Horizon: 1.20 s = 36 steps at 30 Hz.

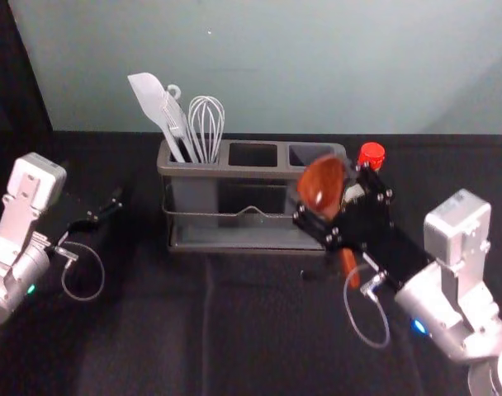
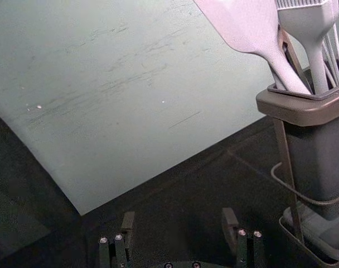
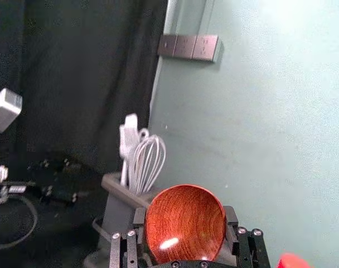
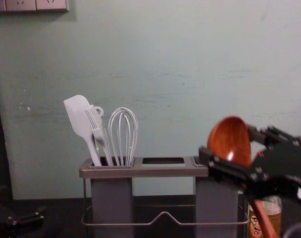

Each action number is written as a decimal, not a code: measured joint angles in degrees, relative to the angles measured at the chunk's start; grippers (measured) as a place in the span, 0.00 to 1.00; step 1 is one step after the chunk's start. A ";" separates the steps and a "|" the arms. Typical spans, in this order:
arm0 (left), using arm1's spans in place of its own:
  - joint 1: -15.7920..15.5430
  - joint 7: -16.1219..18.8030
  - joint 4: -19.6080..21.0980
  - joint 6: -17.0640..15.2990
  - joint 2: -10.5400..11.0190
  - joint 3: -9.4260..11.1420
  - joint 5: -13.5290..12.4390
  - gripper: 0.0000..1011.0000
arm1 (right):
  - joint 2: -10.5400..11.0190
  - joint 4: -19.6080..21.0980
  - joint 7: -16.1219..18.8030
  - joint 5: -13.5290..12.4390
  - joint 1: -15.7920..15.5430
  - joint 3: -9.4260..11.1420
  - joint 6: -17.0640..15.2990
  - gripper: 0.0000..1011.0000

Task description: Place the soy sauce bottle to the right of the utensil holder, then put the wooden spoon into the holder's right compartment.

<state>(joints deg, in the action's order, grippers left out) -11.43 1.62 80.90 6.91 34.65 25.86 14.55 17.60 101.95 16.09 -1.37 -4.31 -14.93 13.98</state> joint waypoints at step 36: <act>0.00 0.00 0.00 0.00 0.00 0.00 0.00 0.99 | -7.09 -17.30 5.71 -8.08 22.96 -1.08 15.05 0.83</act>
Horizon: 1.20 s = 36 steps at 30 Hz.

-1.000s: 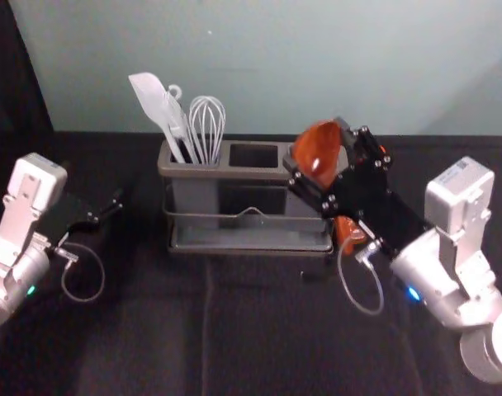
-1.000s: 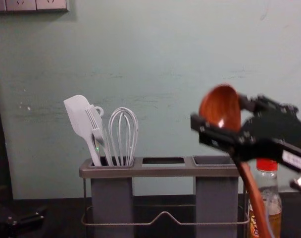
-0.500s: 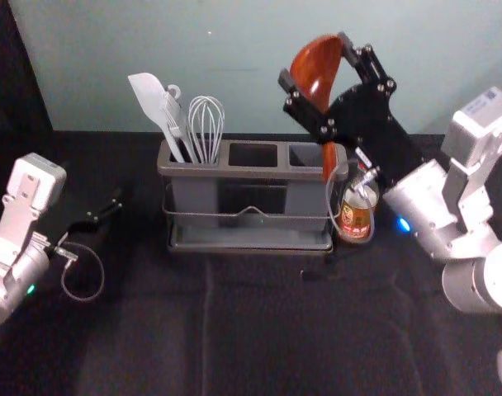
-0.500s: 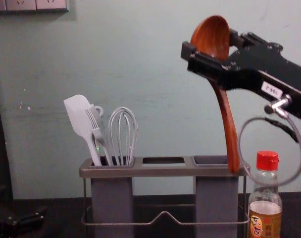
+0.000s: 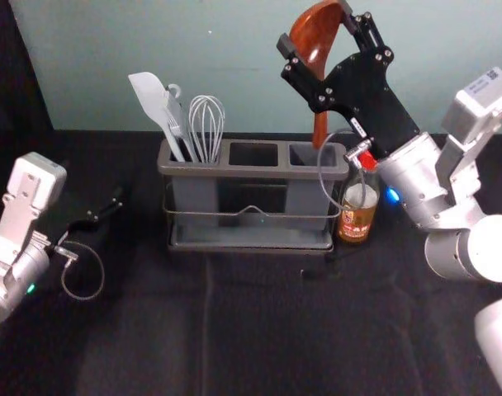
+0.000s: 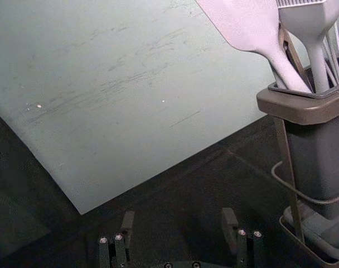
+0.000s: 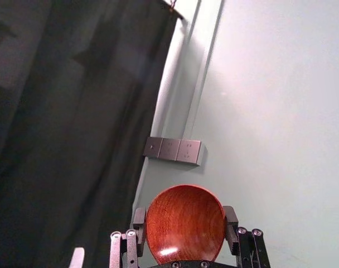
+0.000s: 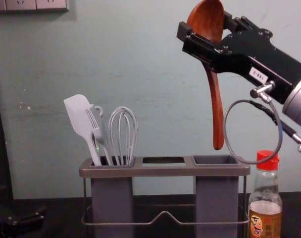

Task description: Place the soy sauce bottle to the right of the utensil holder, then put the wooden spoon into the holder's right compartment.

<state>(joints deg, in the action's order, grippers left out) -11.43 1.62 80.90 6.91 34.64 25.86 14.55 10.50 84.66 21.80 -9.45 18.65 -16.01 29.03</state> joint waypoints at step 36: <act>0.00 0.00 0.00 0.00 0.00 0.00 0.00 0.99 | -3.91 -15.64 7.08 -5.71 -0.13 2.38 13.09 0.83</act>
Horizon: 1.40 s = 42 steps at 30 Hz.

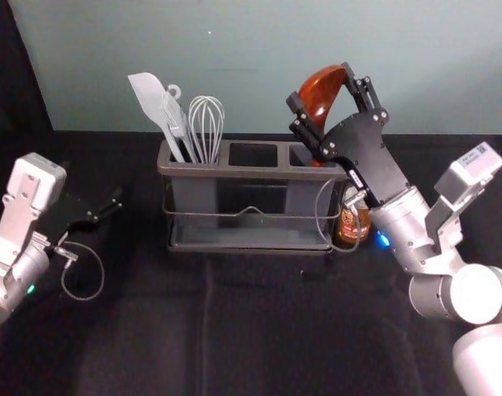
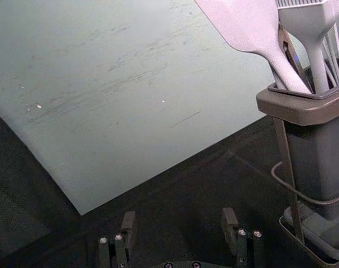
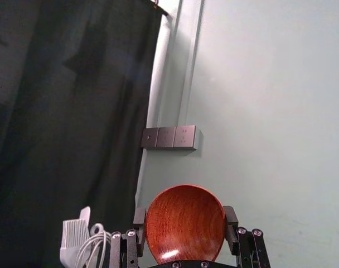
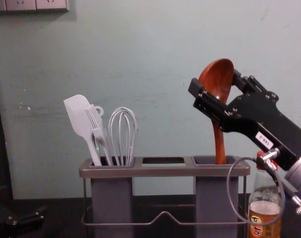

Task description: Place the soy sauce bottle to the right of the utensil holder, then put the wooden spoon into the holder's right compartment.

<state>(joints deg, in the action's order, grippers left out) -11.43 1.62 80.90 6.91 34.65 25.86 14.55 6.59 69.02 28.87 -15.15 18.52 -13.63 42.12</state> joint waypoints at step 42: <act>0.00 0.00 0.00 0.00 0.00 0.00 0.00 0.99 | -1.19 -6.67 2.27 -0.70 0.92 0.63 1.37 0.96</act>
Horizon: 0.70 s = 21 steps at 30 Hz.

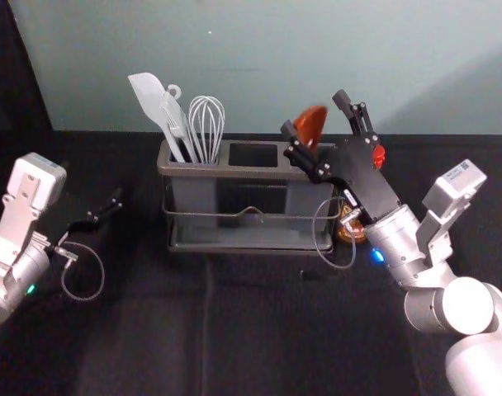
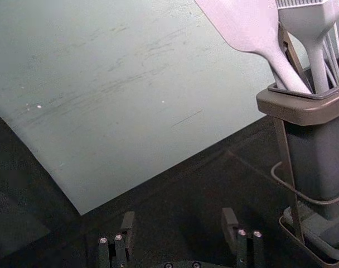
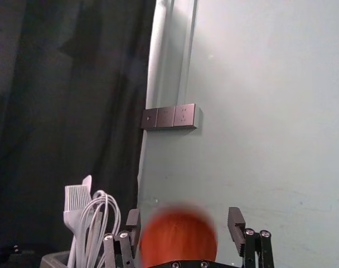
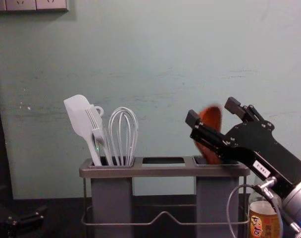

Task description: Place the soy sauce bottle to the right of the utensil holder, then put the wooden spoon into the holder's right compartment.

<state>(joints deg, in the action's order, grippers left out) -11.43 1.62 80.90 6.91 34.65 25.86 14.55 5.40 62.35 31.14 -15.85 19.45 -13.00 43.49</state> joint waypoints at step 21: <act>0.00 0.00 0.00 0.00 0.00 0.00 0.00 0.99 | 1.91 13.30 -2.38 2.93 -1.79 1.78 1.52 0.99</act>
<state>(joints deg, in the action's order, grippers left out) -11.43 1.62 80.90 6.91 34.64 25.86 14.55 7.31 75.65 28.76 -12.93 17.66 -11.23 45.01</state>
